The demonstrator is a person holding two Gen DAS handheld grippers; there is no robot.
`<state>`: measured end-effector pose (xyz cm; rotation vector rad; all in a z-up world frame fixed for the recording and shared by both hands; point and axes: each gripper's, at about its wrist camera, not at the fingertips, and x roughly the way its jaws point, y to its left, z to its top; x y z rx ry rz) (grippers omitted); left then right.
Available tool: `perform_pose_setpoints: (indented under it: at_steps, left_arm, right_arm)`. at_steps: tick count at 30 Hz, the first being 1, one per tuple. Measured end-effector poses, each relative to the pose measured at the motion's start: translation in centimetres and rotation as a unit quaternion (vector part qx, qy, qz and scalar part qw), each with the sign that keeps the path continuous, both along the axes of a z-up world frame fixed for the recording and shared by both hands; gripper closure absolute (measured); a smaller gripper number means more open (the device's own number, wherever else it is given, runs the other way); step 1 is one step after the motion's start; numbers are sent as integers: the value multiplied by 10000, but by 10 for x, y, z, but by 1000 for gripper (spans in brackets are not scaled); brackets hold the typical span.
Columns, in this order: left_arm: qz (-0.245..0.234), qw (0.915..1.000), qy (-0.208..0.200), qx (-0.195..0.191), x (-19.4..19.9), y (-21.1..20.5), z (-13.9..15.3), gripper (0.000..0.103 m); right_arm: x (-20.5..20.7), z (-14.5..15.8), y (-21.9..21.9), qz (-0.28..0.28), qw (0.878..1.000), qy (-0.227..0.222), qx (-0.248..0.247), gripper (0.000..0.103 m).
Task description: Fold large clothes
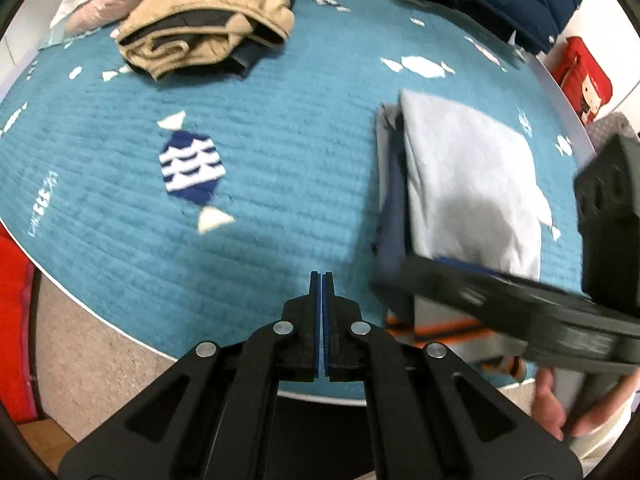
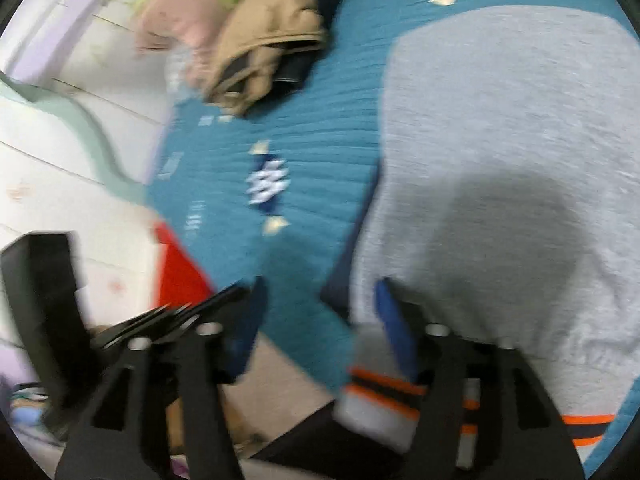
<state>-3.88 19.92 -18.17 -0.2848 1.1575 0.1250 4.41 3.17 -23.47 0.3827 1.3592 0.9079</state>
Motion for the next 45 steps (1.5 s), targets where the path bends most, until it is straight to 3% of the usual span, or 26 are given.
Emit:
perform_pose_setpoints:
  at_steps: [4, 7, 9, 10, 11, 14, 17, 19, 24, 27, 29, 32, 34, 37, 40, 42, 43, 45]
  left_arm:
    - [-43, 9998, -215, -20, 16, 3, 14, 102]
    - [-427, 9981, -408, -191, 28, -16, 22, 102]
    - [-750, 9953, -429, -445, 36, -36, 20, 102]
    - [-870, 9940, -404, -527, 39, -43, 18, 102]
    - [-1086, 9912, -340, -670, 44, -56, 13, 102]
    - [-1456, 9850, 245, -889, 56, -81, -22, 102]
    - [-1330, 9798, 979, -1132, 61, -79, -69, 102]
    - [-1137, 9746, 1085, -1594, 63, -63, -73, 101]
    - [-1311, 9781, 1118, -1170, 58, -61, -67, 101]
    - [-1268, 9738, 1263, -1400, 65, -59, -82, 100]
    - [-1315, 9719, 1339, -1423, 68, -57, -77, 100]
    - [-1643, 9754, 1092, -983, 63, -66, -44, 100]
    - [-1848, 9750, 717, -1007, 59, -70, -19, 100]
    - [-1926, 9759, 271, -988, 75, -79, -4, 100]
    - [-1819, 9789, 219, -904, 95, -85, -19, 100]
    - [-1672, 9817, 501, -760, 110, -83, -51, 97]
    - [-1563, 9811, 610, -963, 114, -76, -67, 97]
    - [-1384, 9781, 647, -1412, 117, -59, -66, 98]
  right_arm:
    - [-5, 27, -29, -8, 9986, 38, 528, 40]
    - [-10, 60, -62, -617, 9948, -770, 270, 43]
    - [-12, 73, -80, -982, 9863, -1294, -278, 54]
    - [-10, 76, -90, -1101, 9811, -1469, -612, 73]
    - [-10, 74, -96, -1143, 9790, -1504, -770, 85]
    - [-7, 46, -103, -1200, 9759, -1219, -1358, 87]
    - [-9, -14, -98, -1014, 9730, -282, -2055, 89]
    - [-20, -19, -102, -1071, 9749, -207, -1939, 90]
    - [-35, -18, -123, -1150, 9760, 384, -1810, 90]
    - [-23, -42, -125, -1138, 9778, 684, -1620, 95]
    - [-18, -35, -127, -1191, 9754, 938, -1599, 98]
    - [-18, 8, -117, -1034, 9789, 174, -1753, 91]
    - [-13, 34, -112, -1008, 9823, -355, -1538, 91]
    - [8, 35, -100, -1076, 9803, -643, -1525, 91]
    - [32, 15, -78, -1016, 9808, -604, -1552, 91]
    - [45, -18, -75, -990, 9747, -355, -1971, 98]
    - [52, -33, -75, -1070, 9759, -200, -1891, 100]
    - [57, -23, -79, -1104, 9771, -68, -1820, 101]
